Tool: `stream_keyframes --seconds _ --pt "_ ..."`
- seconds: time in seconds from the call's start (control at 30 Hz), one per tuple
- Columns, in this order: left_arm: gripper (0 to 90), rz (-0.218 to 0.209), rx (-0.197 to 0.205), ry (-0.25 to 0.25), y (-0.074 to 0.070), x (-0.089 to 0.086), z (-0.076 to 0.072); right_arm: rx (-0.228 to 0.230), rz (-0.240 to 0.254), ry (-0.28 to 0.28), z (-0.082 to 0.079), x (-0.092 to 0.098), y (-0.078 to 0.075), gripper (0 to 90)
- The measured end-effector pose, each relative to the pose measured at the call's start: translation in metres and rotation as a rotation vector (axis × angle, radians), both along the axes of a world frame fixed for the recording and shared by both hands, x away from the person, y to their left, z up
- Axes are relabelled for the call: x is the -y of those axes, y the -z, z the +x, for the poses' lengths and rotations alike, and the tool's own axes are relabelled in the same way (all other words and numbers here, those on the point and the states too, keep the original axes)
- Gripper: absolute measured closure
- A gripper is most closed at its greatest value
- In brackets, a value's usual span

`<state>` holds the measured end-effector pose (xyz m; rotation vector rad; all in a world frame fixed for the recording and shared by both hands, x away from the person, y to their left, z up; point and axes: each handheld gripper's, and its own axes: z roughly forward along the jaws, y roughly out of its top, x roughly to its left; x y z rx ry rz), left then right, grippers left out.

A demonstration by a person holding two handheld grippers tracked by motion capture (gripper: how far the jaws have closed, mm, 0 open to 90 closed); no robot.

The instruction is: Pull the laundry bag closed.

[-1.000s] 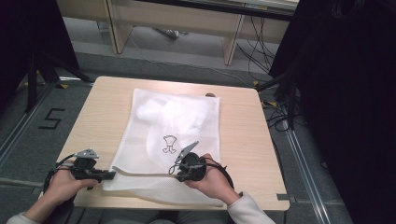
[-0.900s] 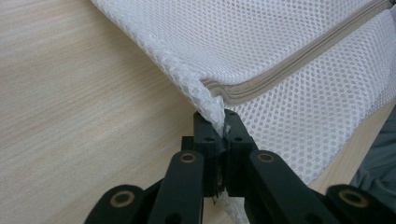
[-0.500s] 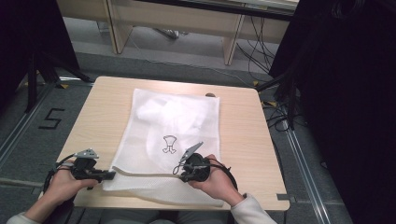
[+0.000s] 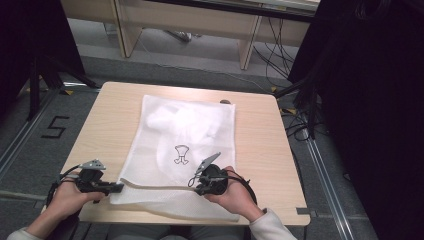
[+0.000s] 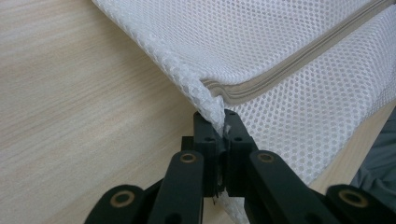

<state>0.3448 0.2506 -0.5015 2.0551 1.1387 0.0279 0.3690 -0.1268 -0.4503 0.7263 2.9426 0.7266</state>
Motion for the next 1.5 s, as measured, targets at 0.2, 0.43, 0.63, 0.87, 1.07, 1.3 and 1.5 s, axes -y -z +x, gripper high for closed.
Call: stream_keyframes --seconds 0.2,0.43,0.63,0.87,1.07,1.3,1.5 --pt "86.0 0.000 0.000 -0.001 0.000 0.000 0.000 -0.003 -0.001 0.009 -0.001 0.005 0.000 82.3" --pt "86.0 0.000 -0.001 -0.001 0.000 0.000 0.000 0.005 0.001 0.020 -0.002 0.013 0.001 82.3" --pt "86.0 -0.012 0.017 -0.017 0.001 0.001 -0.001 0.015 -0.002 0.025 -0.003 0.017 0.001 82.3" --pt "86.0 0.004 -0.003 -0.006 0.000 0.000 0.000 0.009 0.001 0.034 -0.004 0.021 0.000 82.3" --pt "86.0 0.007 -0.003 -0.007 0.000 0.000 0.000 0.005 0.001 0.055 -0.005 0.029 -0.001 82.3" --pt "86.0 0.008 -0.002 -0.009 0.000 0.000 0.000 0.004 0.004 0.066 -0.006 0.035 0.000 82.3" --pt "86.0 0.009 -0.003 -0.009 0.000 0.000 0.000 0.000 -0.001 0.082 -0.007 0.040 -0.001 82.3"
